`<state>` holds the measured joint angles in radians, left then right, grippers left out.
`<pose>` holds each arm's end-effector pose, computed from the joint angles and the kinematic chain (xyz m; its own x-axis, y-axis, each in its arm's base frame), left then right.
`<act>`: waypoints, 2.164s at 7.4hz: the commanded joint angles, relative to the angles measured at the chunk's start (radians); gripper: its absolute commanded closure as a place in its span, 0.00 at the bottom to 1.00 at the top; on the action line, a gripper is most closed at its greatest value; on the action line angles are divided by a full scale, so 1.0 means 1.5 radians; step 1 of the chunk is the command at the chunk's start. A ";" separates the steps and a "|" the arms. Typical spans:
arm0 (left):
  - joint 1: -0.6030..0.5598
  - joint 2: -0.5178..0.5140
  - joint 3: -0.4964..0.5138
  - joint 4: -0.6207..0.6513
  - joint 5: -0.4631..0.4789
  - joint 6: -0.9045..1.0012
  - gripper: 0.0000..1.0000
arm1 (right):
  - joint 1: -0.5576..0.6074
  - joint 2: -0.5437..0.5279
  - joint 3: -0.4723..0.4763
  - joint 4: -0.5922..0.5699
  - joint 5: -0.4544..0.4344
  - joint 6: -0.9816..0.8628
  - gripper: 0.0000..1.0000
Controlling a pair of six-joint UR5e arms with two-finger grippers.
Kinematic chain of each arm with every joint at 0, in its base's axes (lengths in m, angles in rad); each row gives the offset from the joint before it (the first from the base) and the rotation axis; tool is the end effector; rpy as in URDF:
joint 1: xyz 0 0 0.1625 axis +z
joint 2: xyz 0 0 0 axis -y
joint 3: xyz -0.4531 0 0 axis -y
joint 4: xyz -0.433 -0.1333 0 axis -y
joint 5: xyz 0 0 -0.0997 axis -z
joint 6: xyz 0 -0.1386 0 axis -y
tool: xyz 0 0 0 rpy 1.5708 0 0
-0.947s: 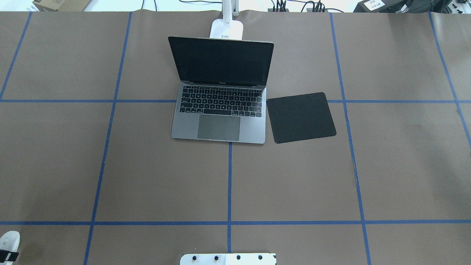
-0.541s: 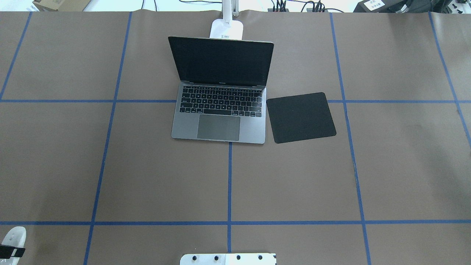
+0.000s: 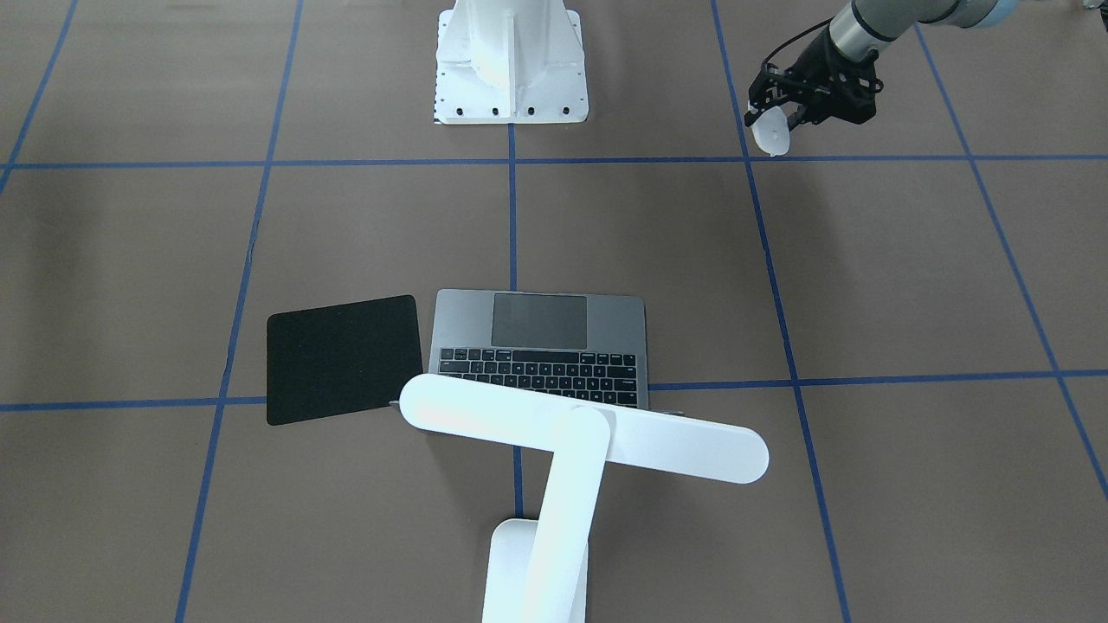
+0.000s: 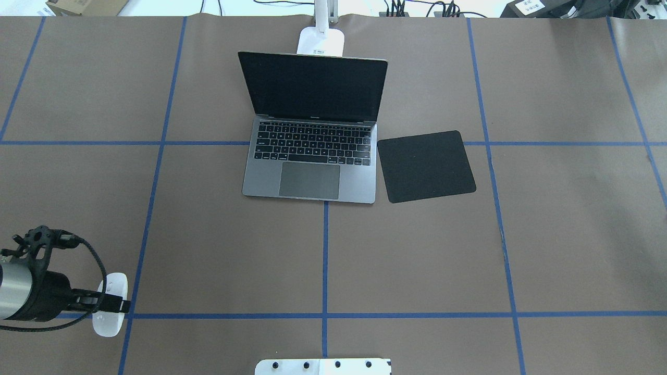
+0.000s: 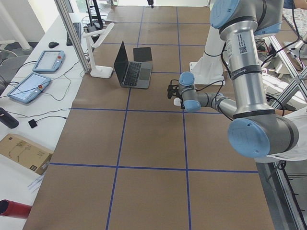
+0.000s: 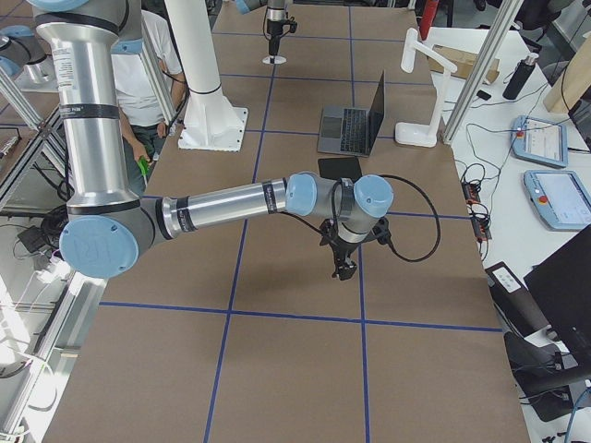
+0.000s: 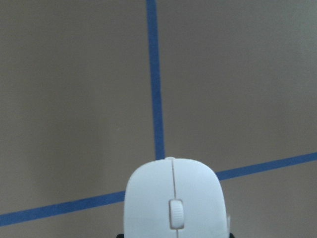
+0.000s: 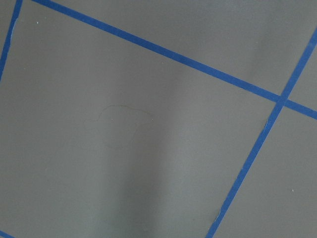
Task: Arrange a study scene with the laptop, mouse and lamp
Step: 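Carry the white mouse with the left gripper toward the laptop, then move the held white mouse with the left gripper over the mouse pad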
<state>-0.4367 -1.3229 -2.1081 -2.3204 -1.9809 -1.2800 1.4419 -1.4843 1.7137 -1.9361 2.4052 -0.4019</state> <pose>0.3874 -0.2669 0.4567 0.4621 0.0745 -0.8837 -0.0585 0.9969 0.0534 -0.0399 -0.5464 0.6212 0.5750 -0.3722 0.7286 0.3828 0.9094 0.1625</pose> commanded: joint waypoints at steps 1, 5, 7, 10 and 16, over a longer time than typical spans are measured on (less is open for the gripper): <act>-0.028 -0.202 0.001 0.218 0.003 0.006 0.31 | 0.000 0.011 -0.022 0.002 0.001 0.002 0.01; -0.037 -0.622 0.255 0.421 0.034 0.034 0.31 | -0.002 0.029 -0.047 0.002 0.012 0.003 0.01; -0.039 -0.769 0.392 0.441 0.055 0.035 0.31 | -0.003 0.034 -0.057 0.002 0.018 0.003 0.01; -0.038 -1.008 0.702 0.432 0.076 0.017 0.31 | -0.004 0.035 -0.057 0.002 0.019 0.003 0.01; -0.026 -1.164 1.030 0.265 0.151 -0.026 0.31 | -0.009 0.038 -0.073 0.002 0.047 0.003 0.01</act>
<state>-0.4790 -3.0435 -0.6319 -1.8722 -1.7706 -1.3021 1.4292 -1.4271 1.6078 -1.9328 2.4671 -0.3973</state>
